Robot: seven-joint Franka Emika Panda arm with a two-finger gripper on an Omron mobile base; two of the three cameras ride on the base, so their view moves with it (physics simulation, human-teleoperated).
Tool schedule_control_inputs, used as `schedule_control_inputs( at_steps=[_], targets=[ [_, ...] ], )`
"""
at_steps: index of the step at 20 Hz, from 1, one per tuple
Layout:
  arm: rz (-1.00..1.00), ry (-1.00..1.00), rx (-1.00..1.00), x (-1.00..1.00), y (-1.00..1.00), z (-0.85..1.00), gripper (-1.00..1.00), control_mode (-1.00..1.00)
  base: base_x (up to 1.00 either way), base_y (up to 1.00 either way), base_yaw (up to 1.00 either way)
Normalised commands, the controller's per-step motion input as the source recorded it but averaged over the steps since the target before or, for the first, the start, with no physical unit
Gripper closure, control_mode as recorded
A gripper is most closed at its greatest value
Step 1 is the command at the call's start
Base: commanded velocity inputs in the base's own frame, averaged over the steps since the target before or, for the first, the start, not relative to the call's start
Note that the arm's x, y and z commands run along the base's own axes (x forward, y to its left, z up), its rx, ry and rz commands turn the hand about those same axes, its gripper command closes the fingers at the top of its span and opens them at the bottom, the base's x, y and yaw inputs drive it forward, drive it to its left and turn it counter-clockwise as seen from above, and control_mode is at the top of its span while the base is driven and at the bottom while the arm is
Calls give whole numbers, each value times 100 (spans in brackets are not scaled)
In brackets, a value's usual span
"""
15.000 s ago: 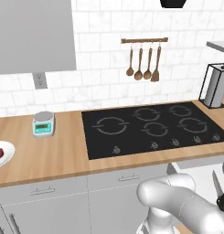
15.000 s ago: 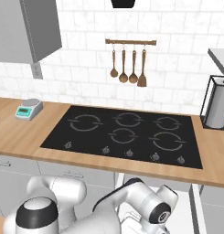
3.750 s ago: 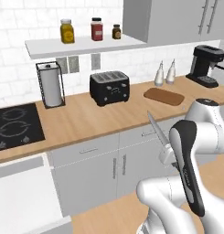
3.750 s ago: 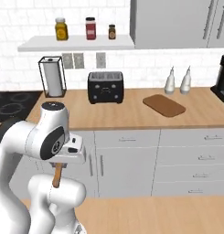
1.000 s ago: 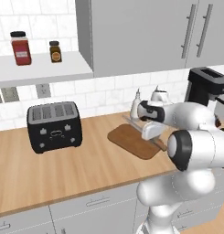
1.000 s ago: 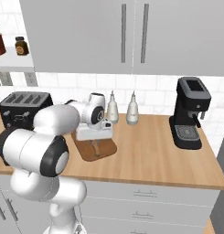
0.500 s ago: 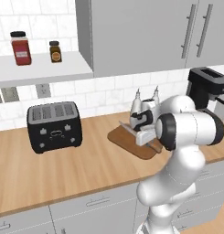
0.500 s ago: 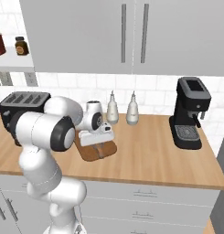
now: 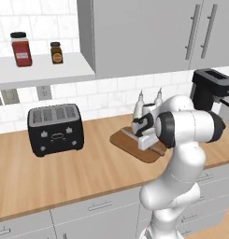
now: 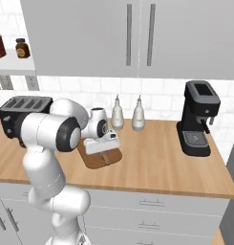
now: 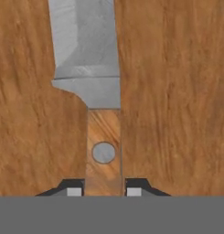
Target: Pick up the knife from the drawer and place it on the cutting board. Then place the meat from the plate to the cutting board.
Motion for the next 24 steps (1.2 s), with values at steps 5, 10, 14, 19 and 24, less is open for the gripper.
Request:
schedule_control_inputs(
  at_steps=[5, 10, 14, 19, 24],
  targets=[
    [0, -12, 0, 9, 3, -2, -100, -100, 0, 0, 0],
    [0, -21, 0, -54, 15, 36, -100, -100, 0, 0, 0],
    [0, -20, 0, -82, 26, 35, -100, -100, 0, 0, 0],
    [0, -20, 0, -71, 24, 57, -100, -100, 0, 0, 0],
    [0, -13, 0, -71, 13, 76, -100, -100, 0, 0, 0]
  ],
)
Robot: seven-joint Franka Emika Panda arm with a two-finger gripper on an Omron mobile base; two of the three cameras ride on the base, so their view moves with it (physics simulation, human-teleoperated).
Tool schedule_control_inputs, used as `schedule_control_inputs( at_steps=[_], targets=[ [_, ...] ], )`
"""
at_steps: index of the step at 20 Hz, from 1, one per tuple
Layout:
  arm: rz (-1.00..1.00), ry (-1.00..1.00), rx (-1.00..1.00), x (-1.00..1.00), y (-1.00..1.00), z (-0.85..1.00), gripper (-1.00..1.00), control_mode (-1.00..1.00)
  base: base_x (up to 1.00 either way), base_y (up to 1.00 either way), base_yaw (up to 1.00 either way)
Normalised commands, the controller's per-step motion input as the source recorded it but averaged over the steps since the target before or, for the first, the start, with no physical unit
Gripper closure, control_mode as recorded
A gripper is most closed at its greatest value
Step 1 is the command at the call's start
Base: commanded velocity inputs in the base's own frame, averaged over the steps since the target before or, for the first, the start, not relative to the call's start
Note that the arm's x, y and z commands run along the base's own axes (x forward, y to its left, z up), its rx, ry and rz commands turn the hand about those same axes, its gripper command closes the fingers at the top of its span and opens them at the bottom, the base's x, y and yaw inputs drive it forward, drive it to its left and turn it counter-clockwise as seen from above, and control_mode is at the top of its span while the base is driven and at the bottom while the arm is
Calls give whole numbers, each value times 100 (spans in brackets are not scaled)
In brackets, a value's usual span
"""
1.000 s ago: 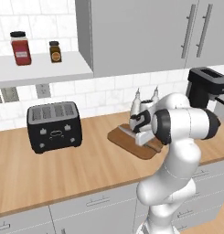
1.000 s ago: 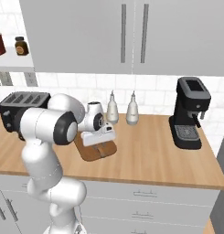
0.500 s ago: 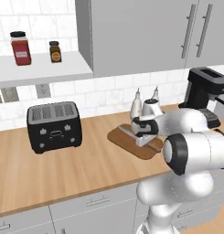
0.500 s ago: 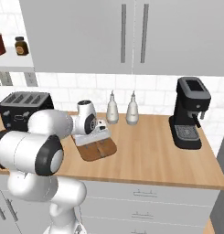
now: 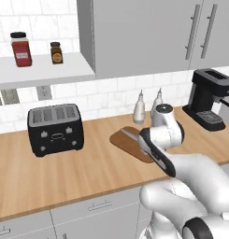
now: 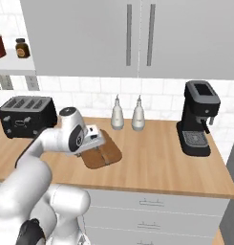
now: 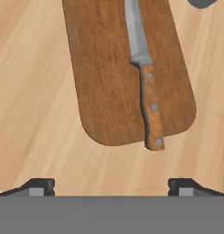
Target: Pick up the knife from the drawer and place it on the cutting board. Then place the meat from the plate to the cutting board.
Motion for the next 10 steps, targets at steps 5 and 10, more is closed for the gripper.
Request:
schedule_control_inputs(
  at_steps=[5, 10],
  targets=[
    [0, -5, 0, -75, 3, 76, -100, -100, 0, 0, 0],
    [0, -1, 1, -70, 0, 70, -100, -100, 0, 0, 0]
  ],
)
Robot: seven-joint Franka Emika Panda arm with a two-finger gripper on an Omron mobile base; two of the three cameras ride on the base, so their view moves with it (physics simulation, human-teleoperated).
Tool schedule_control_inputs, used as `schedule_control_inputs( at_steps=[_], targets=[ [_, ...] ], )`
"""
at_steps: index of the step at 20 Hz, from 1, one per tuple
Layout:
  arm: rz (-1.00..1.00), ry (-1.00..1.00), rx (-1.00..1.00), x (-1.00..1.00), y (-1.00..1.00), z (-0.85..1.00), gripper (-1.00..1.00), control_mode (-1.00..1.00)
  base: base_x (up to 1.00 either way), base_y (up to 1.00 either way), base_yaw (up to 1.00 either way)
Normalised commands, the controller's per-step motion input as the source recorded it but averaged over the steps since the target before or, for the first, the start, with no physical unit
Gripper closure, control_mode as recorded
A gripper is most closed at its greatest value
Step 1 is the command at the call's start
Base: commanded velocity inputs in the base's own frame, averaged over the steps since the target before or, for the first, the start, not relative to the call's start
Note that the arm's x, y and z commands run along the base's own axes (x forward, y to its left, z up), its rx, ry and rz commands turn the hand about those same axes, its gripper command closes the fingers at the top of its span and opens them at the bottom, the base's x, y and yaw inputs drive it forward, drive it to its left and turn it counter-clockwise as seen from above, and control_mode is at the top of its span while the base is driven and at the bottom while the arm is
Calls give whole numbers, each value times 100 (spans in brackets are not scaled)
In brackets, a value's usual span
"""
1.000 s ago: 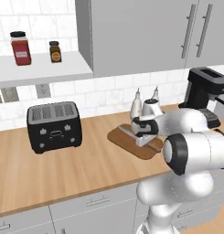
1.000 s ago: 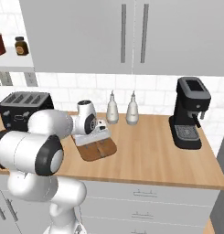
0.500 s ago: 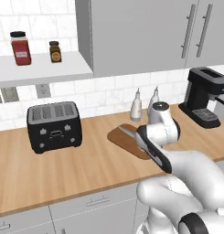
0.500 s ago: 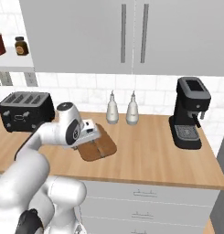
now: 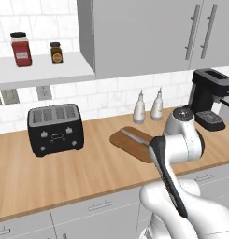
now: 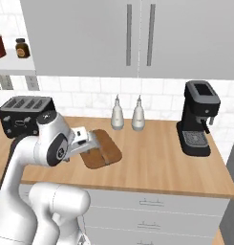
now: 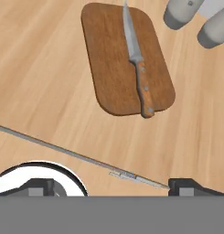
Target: Pick up the knife from the drawer and place it on the cutting board. Then place the meat from the plate to the cutting board.
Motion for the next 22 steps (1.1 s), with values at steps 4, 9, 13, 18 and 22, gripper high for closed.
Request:
schedule_control_inputs(
  at_steps=[4, 9, 13, 18, 22],
  targets=[
    [0, -8, 2, -49, 0, 48, -100, -100, 0, 0, 0],
    [0, -3, 1, -10, -1, 66, -100, -100, 0, 0, 0],
    [0, 2, 0, 0, -1, 7, -100, -100, 0, 0, 0],
    [0, -1, 0, -13, 0, -3, -100, 100, -59, 14, 3],
    [0, 0, 0, 0, 0, 0, -100, 100, -98, 89, 15]
  ],
)
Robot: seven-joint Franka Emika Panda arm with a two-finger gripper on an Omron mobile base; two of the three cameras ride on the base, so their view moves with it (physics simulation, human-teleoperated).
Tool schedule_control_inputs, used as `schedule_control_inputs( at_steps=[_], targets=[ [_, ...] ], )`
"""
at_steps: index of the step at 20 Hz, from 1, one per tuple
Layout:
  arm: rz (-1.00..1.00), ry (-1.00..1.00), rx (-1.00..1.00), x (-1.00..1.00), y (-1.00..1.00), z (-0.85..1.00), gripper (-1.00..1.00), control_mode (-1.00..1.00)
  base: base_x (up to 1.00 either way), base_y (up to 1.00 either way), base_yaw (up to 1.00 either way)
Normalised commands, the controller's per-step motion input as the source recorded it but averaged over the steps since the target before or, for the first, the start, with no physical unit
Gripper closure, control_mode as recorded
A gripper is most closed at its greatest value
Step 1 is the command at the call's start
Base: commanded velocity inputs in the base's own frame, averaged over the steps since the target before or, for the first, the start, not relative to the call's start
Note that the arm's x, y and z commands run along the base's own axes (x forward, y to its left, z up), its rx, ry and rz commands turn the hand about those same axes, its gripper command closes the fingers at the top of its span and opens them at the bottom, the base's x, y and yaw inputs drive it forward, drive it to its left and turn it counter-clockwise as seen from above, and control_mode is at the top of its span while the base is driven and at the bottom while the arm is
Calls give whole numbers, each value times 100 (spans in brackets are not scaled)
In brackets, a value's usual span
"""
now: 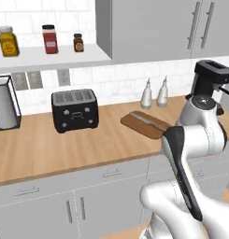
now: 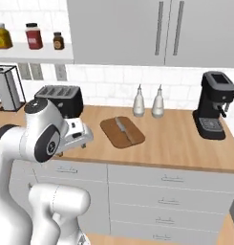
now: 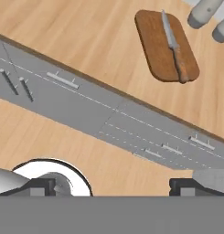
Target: Pick up the knife from the drawer and place it on the cutting board. Then place the meat from the plate to the cutting board.
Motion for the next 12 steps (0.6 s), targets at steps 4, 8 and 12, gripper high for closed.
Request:
schedule_control_inputs(
  at_steps=[4, 8, 12],
  targets=[
    [0, 0, 0, 0, 0, 0, -100, 100, -94, 100, 26],
    [0, 0, 0, 0, 0, 0, -100, 100, -72, 100, 34],
    [0, 0, 0, 0, 0, 0, -100, 100, -44, 100, 32]
  ],
)
